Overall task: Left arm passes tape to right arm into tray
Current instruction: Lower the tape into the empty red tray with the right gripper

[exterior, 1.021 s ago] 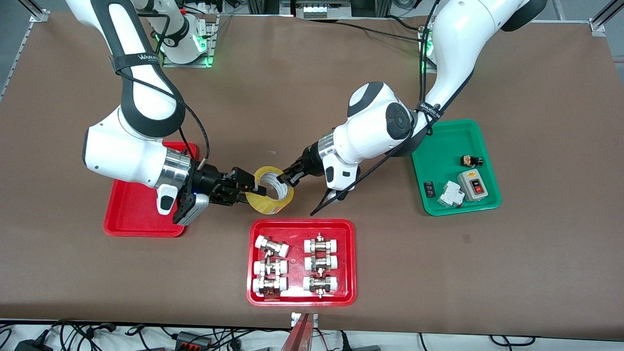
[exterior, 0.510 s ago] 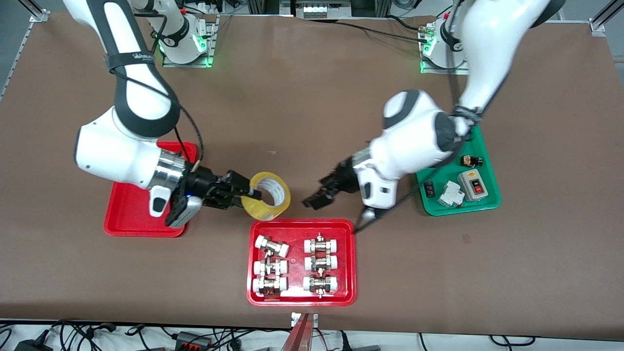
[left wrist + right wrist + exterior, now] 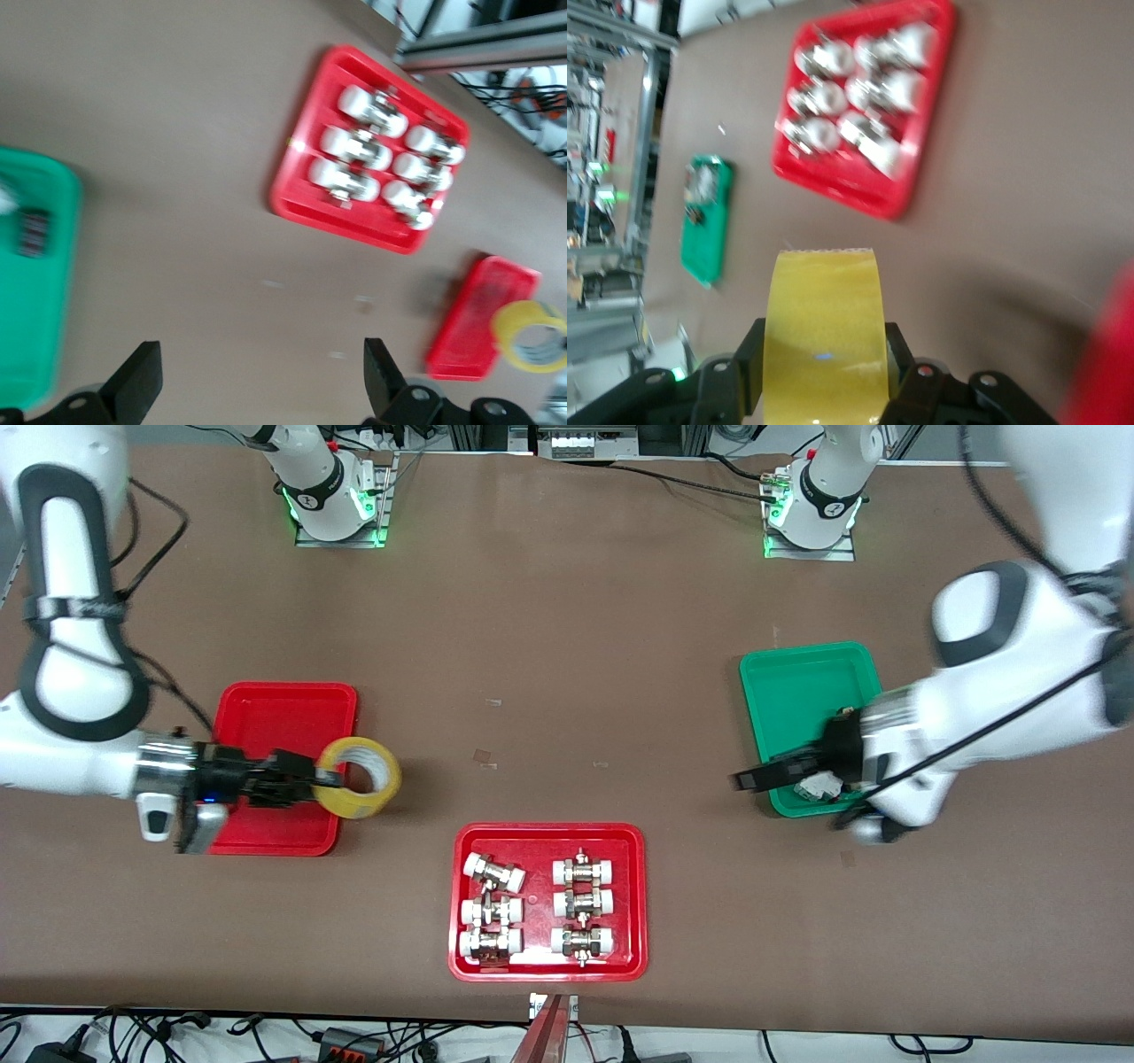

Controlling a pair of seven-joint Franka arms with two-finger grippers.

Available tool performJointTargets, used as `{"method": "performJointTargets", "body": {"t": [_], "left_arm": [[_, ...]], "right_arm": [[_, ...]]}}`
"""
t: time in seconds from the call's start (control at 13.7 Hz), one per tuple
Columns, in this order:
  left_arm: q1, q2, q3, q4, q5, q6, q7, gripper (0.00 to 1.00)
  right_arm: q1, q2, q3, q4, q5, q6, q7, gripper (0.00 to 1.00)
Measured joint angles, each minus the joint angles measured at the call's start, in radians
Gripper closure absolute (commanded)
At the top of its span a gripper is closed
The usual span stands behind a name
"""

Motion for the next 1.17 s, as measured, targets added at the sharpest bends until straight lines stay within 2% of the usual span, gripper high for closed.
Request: {"method": "performJointTargets", "body": {"t": [0.15, 0.36, 0.66, 0.73, 0.8, 0.88, 1.02, 1.17], "left_arm": [[0.045, -0.029, -0.002, 0.000, 0.117, -0.072, 0.108, 0.00], [0.058, -0.080, -0.003, 0.000, 0.270, -0.214, 0.249, 0.00], [0.109, -0.137, -0.002, -0.001, 0.305, -0.261, 0.372, 0.00], [0.124, -0.145, -0.002, -0.004, 0.306, -0.272, 0.388, 0.00], [0.140, -0.148, -0.002, -0.006, 0.306, -0.275, 0.411, 0.00], [0.155, -0.148, -0.001, -0.006, 0.307, -0.276, 0.439, 0.00], [0.170, -0.148, 0.000, -0.008, 0.342, -0.276, 0.502, 0.00], [0.168, -0.153, -0.005, -0.008, 0.385, -0.279, 0.528, 0.00]], "right_arm": [[-0.085, 0.033, -0.001, -0.009, -0.053, -0.066, -0.086, 1.00], [-0.173, 0.090, -0.001, -0.026, -0.124, -0.110, -0.217, 1.00], [-0.223, 0.171, -0.001, -0.053, -0.133, -0.113, -0.383, 1.00], [-0.225, 0.185, -0.001, -0.054, -0.133, -0.112, -0.404, 0.84], [-0.225, 0.193, 0.000, -0.053, -0.133, -0.112, -0.414, 0.37], [-0.225, 0.191, 0.002, -0.051, -0.141, -0.111, -0.416, 0.00], [-0.221, 0.189, 0.012, -0.047, -0.180, -0.080, -0.420, 0.00], [-0.205, 0.187, 0.019, -0.043, -0.260, -0.020, -0.433, 0.00]]}}
